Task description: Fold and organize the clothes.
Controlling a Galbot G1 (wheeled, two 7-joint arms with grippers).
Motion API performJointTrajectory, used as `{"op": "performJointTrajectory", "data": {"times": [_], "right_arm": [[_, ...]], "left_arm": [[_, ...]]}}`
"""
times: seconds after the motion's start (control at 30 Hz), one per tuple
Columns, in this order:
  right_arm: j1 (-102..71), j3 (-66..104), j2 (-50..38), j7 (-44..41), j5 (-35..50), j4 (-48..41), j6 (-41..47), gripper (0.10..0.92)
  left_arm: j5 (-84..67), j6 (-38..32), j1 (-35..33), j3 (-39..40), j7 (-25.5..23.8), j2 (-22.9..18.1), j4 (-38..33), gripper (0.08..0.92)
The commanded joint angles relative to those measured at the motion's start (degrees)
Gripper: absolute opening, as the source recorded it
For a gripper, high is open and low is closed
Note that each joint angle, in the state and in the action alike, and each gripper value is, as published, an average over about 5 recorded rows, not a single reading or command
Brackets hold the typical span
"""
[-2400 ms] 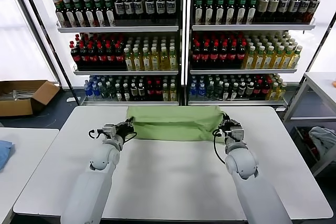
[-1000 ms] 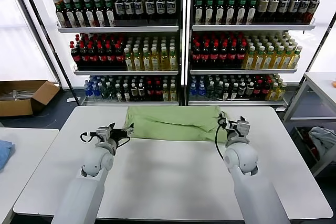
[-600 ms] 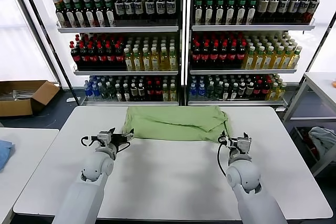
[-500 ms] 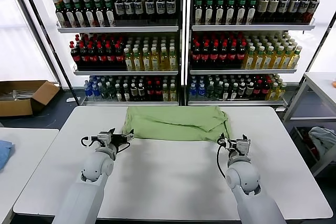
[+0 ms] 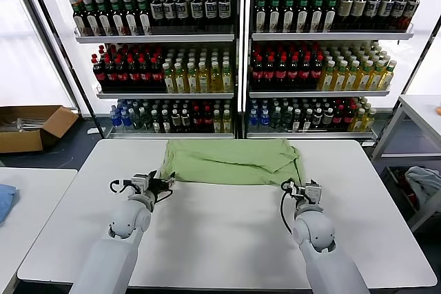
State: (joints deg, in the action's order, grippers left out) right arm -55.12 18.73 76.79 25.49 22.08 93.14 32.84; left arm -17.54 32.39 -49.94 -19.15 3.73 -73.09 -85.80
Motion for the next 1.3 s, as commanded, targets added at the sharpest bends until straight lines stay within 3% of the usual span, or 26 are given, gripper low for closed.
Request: {"op": "performJointTrajectory", "data": {"times": [0.03, 0.4, 0.57, 1.1, 1.3], "right_arm": [[-0.24, 0.19, 0.68, -0.63, -0.13, -1.44, 0.08, 0.489], [-2.33, 0.62, 1.63, -1.26, -1.26, -0.02, -0.51, 0.170], [-4.89, 1.08, 1.30, -1.43, -1.21, 3.50, -0.37, 0.123], [-27.65, 2.07, 1.76, 2.28, -5.90, 33.80, 0.31, 0.123], [-39.17, 1.93, 1.90, 4.20, -8.81, 39.34, 0.26, 0.123]], "left_arm": [[0.33, 0.36, -0.95, 1.09, -0.41, 0.46, 0.50, 0.534], [0.56, 0.06, -1.98, 1.22, -1.24, 0.43, -0.31, 0.213], [0.81, -0.76, -4.46, 0.66, -1.79, 0.95, -3.66, 0.098], [1.53, -1.10, -28.37, -5.37, -0.44, 4.37, -34.29, 0.084], [2.79, -2.15, -39.41, -9.08, -0.70, 4.84, -42.24, 0.084]]}}
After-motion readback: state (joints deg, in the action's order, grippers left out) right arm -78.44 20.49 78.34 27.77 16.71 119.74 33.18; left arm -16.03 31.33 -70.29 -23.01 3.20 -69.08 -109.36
